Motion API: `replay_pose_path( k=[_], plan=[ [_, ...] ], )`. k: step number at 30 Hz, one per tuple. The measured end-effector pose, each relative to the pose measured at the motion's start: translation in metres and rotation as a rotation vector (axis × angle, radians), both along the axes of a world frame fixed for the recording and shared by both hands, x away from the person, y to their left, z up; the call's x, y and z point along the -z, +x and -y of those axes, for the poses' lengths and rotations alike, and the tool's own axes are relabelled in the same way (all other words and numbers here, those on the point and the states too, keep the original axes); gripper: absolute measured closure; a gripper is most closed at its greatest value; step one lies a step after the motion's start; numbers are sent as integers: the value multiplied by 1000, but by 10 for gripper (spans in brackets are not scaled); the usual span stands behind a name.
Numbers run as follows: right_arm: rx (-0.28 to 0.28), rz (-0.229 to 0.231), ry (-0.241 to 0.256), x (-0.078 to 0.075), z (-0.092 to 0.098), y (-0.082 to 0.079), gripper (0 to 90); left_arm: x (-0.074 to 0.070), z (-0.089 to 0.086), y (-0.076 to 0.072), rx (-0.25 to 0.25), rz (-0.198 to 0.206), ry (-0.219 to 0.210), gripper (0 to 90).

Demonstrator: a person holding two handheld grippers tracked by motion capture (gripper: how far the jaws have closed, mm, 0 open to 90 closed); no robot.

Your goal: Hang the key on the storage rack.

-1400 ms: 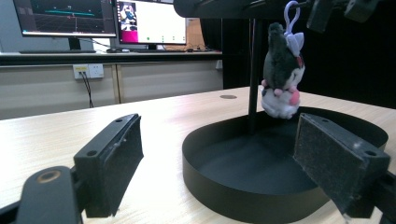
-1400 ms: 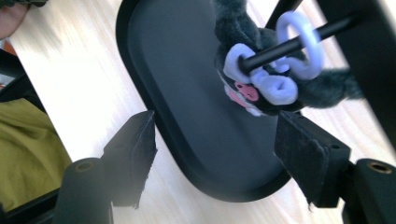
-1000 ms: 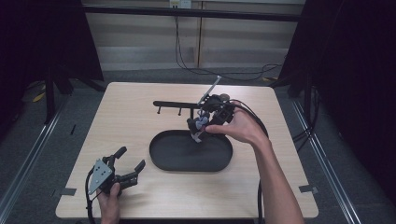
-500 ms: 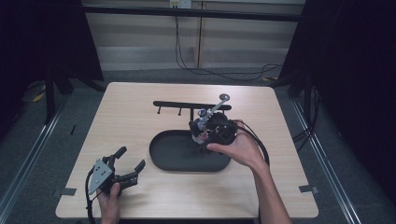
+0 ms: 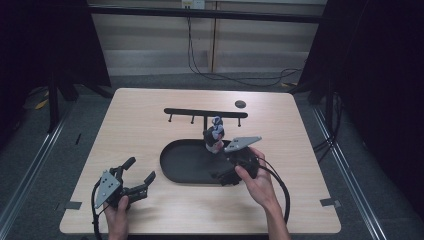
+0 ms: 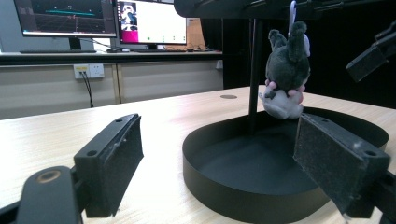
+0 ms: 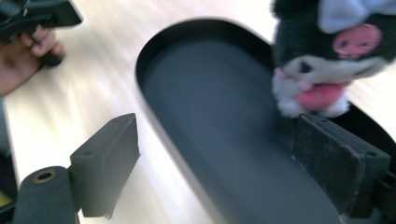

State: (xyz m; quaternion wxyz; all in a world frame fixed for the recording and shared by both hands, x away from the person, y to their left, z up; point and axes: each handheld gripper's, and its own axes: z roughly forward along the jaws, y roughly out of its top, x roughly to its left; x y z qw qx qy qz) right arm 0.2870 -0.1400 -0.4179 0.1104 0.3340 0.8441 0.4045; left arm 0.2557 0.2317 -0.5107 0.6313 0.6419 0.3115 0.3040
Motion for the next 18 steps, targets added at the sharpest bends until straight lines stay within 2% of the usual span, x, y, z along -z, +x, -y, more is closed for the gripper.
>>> replay_pose_path(
  k=[1, 2, 3, 5, 6, 8, 9, 12, 13, 15, 16, 18],
  plan=[
    [14, 19, 24, 4, 2, -2, 141, 0, 0, 0, -1, 0, 0, 153],
    [22, 65, 38, 9, 4, -5, 140, 0, 0, 0, -1, -1, -6, 153],
    [36, 91, 51, 13, 6, -8, 140, 0, 0, 0, -1, 0, -6, 153],
    [71, 138, 63, 21, 9, -12, 141, 0, 0, 0, -1, 0, -6, 153],
    [118, 176, 64, 30, 11, -17, 144, 0, 0, 0, -1, -1, -6, 153],
    [136, 184, 62, 34, 12, -18, 144, 0, 0, 0, -1, 0, -6, 153],
    [187, 189, 59, 45, 17, -20, 159, 0, 0, 0, -1, 0, -6, 153],
    [210, 201, 95, 52, 22, -23, 179, 0, 0, 0, -1, 0, -6, 153],
    [258, 280, 89, 62, 25, -30, 171, 0, 0, 0, -1, -1, -6, 153],
    [289, 325, 130, 68, 28, -34, 176, 0, 0, 0, -1, 0, -6, 153],
    [289, 325, 130, 68, 28, -34, 176, 0, 0, 0, -1, 0, -6, 153],
    [316, 364, 147, 74, 30, -36, 165, 0, 0, 0, -1, 0, -6, 153]
  ],
)
